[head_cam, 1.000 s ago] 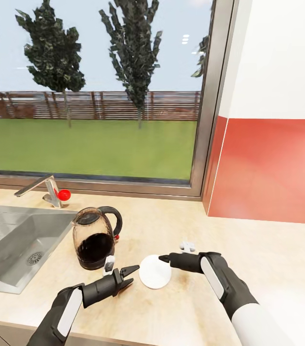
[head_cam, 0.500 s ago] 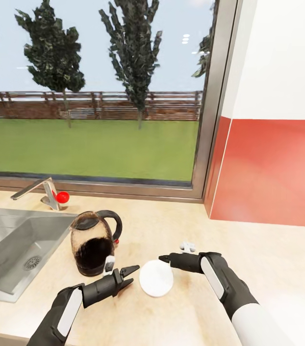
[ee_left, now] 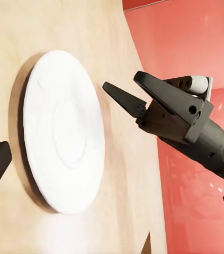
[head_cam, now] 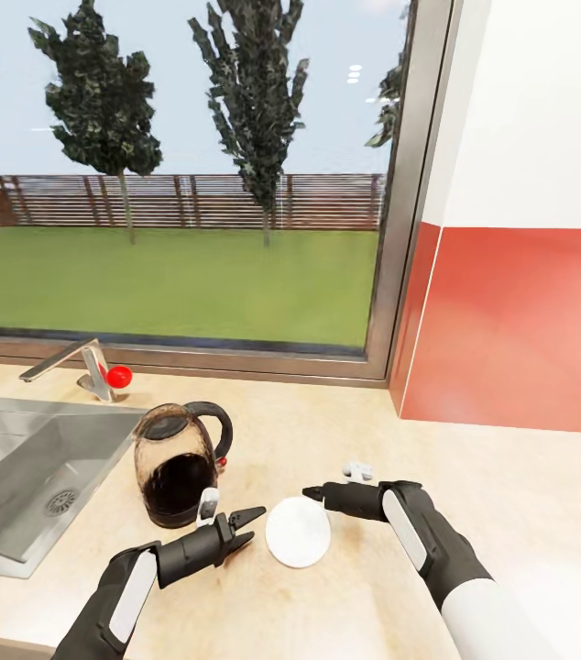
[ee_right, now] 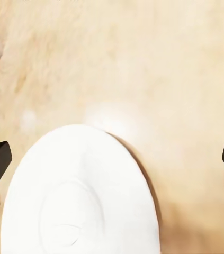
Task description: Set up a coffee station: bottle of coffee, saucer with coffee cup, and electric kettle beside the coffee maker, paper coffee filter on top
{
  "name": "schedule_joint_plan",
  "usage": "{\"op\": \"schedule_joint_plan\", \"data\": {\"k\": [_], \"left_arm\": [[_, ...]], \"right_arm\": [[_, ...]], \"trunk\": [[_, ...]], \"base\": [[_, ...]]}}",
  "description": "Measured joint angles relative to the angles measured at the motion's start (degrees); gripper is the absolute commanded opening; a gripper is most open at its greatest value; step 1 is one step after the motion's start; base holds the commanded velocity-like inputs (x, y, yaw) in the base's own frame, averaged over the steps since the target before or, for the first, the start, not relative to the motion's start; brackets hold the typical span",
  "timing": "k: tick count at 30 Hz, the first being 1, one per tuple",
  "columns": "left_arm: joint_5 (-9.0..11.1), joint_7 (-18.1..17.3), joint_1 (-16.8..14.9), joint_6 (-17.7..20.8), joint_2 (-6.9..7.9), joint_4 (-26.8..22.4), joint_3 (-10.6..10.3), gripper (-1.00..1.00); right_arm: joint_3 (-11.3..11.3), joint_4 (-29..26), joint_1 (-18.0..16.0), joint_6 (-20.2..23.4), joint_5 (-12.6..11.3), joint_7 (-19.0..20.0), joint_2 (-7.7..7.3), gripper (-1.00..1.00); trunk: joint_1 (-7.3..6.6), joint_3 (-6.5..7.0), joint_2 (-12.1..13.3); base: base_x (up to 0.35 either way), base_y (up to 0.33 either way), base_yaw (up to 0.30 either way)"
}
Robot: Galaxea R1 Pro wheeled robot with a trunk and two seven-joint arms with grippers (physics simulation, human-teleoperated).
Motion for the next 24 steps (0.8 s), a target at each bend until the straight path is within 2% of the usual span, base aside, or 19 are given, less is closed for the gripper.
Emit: {"op": "schedule_joint_plan", "data": {"k": [8, 13, 16, 17, 24], "left_arm": [[-0.1, 0.0, 1.0, 0.0, 0.00, 0.6, -0.3, 1.00], [0.0, 0.1, 1.0, 0.0, 0.05, 0.7, -2.1, 1.00], [-0.1, 0.1, 1.0, 0.0, 0.08, 0.7, -2.3, 1.00], [-0.1, 0.1, 1.0, 0.0, 0.09, 0.7, -2.4, 1.00], [-0.1, 0.2, 1.0, 0.0, 0.18, 0.7, -2.4, 1.00]], "right_arm": [[-0.6, 1.5, 0.0, -0.3, -0.3, 0.2, 0.05, 1.00], [-0.6, 1.5, 0.0, -0.2, -0.4, 0.1, 0.07, 1.00], [-0.6, 2.0, 0.0, -0.3, -2.8, 0.1, 0.08, 1.00], [-0.6, 2.5, 0.0, -0.2, -4.8, 0.2, 0.07, 1.00], [-0.5, 2.8, 0.0, -0.3, -5.8, 0.2, 0.11, 1.00]], "trunk": [[-0.01, 0.02, 0.0], [-0.01, 0.01, 0.0], [-0.01, 0.01, 0.0], [-0.01, 0.01, 0.0], [-0.01, 0.01, 0.0]], "base": [[0.000, 0.000, 0.000], [0.000, 0.000, 0.000], [0.000, 0.000, 0.000], [0.000, 0.000, 0.000], [0.000, 0.000, 0.000]]}}
